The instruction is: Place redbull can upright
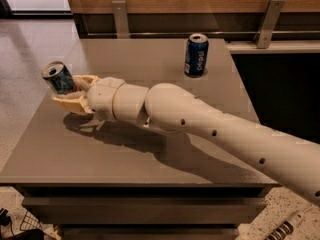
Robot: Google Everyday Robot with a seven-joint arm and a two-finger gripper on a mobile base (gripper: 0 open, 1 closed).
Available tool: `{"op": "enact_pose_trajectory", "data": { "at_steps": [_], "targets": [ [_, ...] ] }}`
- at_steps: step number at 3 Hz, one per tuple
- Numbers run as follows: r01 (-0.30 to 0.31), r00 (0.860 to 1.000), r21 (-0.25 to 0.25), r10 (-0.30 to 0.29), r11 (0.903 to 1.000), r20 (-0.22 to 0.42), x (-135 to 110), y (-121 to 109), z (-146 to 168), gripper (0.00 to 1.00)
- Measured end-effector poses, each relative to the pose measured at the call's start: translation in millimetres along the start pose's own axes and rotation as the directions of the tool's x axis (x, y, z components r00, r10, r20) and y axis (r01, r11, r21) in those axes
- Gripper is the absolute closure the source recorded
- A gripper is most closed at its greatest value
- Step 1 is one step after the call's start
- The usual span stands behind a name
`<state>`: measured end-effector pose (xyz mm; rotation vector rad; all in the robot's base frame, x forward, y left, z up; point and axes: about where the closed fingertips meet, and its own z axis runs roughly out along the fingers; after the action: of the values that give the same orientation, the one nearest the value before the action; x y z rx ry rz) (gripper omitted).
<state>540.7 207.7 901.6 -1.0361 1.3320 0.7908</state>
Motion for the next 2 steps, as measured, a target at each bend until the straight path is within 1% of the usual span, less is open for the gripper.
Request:
{"op": "enact_pose_trajectory", "data": {
  "at_steps": [2],
  "targets": [
    [-0.083, 0.996, -0.009, 0.083, 0.9965, -0.014, 7.6, 18.7, 10.5, 1.00]
  ]
}}
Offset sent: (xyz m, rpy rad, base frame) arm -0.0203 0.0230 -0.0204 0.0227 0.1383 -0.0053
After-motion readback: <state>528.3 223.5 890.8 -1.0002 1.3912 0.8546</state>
